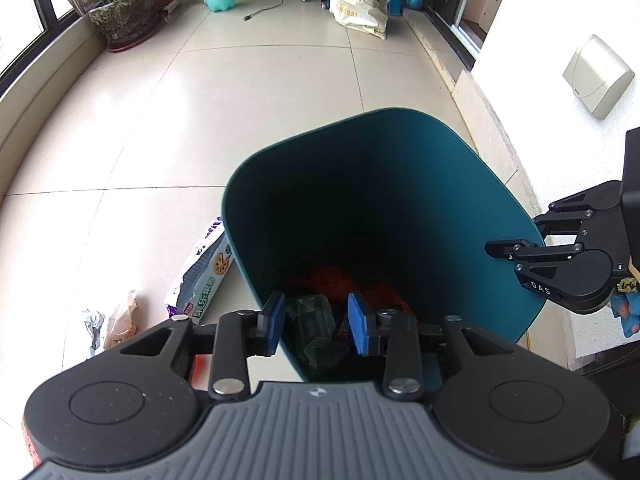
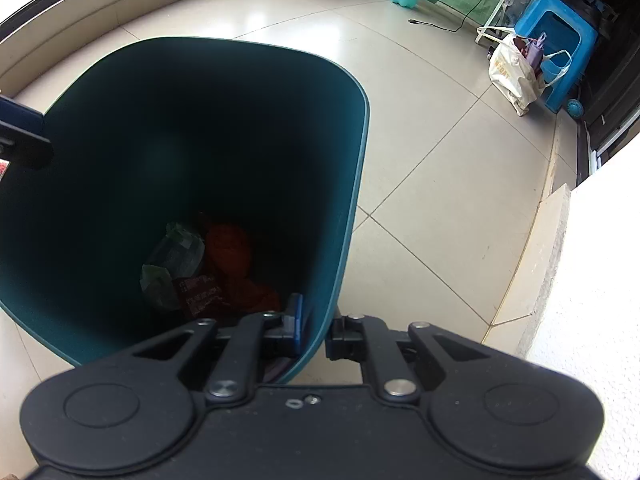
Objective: Collect trash
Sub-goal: 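Lift the red sachet with the left tool into the bin and open, then move the left tool back to the pile and close on the white cabbage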
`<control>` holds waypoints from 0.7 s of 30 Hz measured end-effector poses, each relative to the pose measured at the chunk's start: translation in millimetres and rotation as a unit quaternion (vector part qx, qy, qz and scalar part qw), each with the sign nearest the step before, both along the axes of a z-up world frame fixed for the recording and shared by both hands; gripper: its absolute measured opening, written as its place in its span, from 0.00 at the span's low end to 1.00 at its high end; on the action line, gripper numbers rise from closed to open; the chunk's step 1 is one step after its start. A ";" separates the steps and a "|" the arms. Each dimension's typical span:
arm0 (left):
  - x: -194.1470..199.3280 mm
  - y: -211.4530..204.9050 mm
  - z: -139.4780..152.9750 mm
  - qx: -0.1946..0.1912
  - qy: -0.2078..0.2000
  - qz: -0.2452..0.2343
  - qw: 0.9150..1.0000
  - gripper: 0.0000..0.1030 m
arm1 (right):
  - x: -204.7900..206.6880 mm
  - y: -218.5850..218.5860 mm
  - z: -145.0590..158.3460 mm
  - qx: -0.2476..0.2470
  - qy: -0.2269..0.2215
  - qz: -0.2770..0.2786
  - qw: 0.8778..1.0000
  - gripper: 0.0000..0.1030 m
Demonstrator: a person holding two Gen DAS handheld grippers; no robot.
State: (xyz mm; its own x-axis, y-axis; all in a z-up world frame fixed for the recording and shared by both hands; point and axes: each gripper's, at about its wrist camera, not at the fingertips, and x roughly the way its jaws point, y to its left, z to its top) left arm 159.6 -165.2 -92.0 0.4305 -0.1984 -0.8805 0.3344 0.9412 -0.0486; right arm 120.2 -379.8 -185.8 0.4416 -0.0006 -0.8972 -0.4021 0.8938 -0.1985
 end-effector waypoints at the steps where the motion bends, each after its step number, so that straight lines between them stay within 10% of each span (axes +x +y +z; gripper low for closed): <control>1: -1.5 5.1 3.4 -0.004 -0.007 0.004 1.000 0.48 | 0.4 0.4 -0.1 0.000 0.000 0.000 1.000 0.09; 3: -5.8 16.3 10.2 -0.007 -0.024 0.014 1.000 0.66 | 0.6 1.4 0.0 -0.001 0.001 -0.002 1.000 0.09; 21: 18.9 167.1 -45.9 0.011 -0.002 0.188 0.982 0.75 | 4.2 6.3 -2.6 -0.013 0.006 -0.003 1.000 0.10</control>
State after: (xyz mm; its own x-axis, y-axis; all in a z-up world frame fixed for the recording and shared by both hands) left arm 178.5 1.9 -137.9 0.4736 -0.0046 -0.8807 -0.0375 0.9990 -0.0254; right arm 124.4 -373.5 -188.4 0.4316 -0.0267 -0.9017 -0.3995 0.8905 -0.2176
